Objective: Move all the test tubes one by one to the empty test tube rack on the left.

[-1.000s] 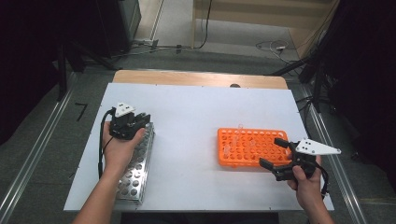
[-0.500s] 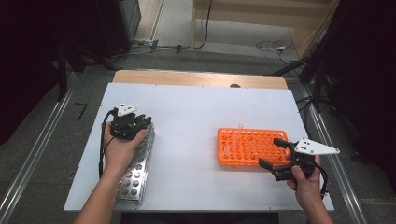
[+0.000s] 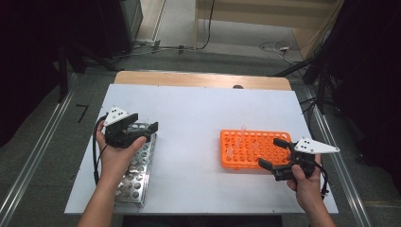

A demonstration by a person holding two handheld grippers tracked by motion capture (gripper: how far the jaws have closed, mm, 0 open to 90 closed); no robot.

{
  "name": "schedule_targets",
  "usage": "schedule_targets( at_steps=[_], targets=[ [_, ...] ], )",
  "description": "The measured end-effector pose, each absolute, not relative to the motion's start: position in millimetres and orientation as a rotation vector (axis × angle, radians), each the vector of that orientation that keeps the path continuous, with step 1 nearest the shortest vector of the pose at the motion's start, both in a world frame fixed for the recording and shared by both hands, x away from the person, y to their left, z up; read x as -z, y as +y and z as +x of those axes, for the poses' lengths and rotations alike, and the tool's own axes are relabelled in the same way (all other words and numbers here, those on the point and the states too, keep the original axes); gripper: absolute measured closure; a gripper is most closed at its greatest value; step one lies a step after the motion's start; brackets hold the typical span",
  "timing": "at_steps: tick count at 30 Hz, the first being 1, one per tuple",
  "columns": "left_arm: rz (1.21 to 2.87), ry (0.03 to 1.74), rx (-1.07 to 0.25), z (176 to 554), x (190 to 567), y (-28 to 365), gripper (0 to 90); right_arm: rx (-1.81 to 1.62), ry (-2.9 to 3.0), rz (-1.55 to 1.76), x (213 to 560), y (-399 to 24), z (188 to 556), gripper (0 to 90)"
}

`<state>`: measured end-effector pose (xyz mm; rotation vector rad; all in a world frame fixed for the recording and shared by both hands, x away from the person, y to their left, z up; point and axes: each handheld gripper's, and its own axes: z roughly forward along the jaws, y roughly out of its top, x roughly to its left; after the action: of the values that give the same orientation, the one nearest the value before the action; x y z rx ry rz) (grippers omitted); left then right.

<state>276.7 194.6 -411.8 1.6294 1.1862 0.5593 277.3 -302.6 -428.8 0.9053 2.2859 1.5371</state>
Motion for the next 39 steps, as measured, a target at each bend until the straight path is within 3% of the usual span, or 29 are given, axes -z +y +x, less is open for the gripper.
schedule_targets(
  at_steps=[12, 29, 32, 39],
  targets=[
    [1.629, 1.091, -0.459, 256.7, 410.9, 180.4, 0.4, -1.473, 2.336, 0.948, 425.2, -287.7, 301.0, 0.0],
    [1.668, 0.969, -0.38, 242.0, 412.9, 144.3, 0.0, -1.473, 2.422, 1.024, 443.4, -279.2, 321.3, 4.1],
    [1.689, 0.954, -0.363, 240.3, 415.1, 136.0, 0.0, -1.431, 2.45, 1.019, 450.4, -279.0, 319.0, 7.7],
    [1.726, 0.949, -0.346, 239.2, 418.5, 127.4, 0.0, -1.383, 2.448, 1.08, 460.5, -285.2, 316.3, 30.5]
  ],
)
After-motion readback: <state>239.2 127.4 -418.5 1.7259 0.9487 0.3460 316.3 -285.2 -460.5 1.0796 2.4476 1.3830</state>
